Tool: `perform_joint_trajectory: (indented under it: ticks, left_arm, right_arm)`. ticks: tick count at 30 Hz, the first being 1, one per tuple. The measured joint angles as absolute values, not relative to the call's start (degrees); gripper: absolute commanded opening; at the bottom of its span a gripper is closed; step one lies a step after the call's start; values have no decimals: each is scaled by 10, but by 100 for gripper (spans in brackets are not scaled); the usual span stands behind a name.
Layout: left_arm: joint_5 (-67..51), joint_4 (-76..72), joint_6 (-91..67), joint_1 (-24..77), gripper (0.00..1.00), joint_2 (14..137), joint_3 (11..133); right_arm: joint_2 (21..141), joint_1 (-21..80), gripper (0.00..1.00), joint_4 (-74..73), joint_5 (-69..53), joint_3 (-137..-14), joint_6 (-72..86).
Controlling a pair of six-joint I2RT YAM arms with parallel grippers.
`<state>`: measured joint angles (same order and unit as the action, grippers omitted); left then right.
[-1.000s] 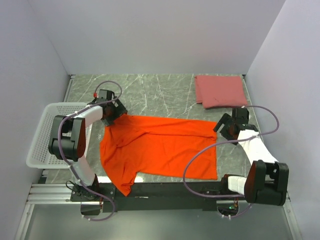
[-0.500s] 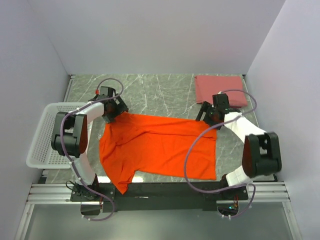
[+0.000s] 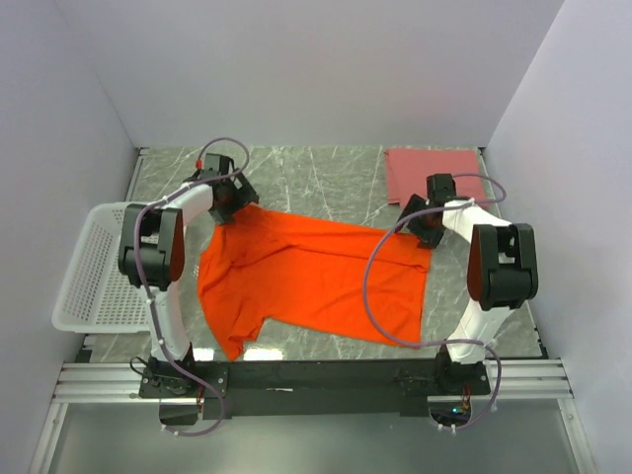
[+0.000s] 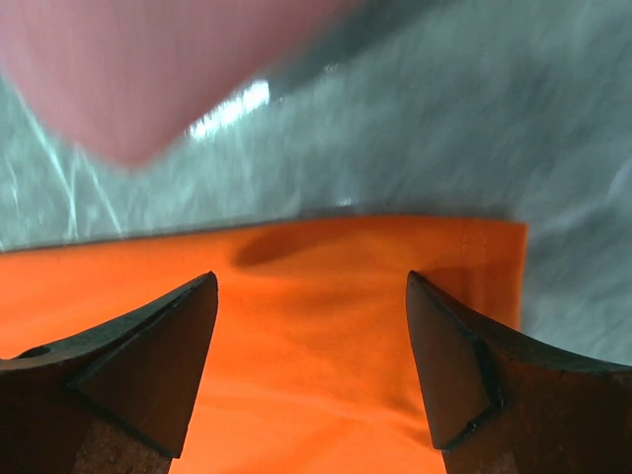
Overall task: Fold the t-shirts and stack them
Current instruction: Fold the tshirt
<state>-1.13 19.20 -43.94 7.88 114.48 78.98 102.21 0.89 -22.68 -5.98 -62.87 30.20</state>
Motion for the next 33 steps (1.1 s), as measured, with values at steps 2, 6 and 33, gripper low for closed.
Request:
perform_joint_trajectory:
  ticks: [2,6,33]
  left_arm:
    - [-19,193,-439,79,99,1170,828]
    - [-28,203,-438,79,99,1219,902]
    - [-9,281,-342,207,99,1150,879]
  right_arm:
    - [1048,-2,84,-243,-60,-665,293]
    - [1092,-20,84,-260,-68,-725,281]
    - [931,-23,84,-231,-76,-580,241]
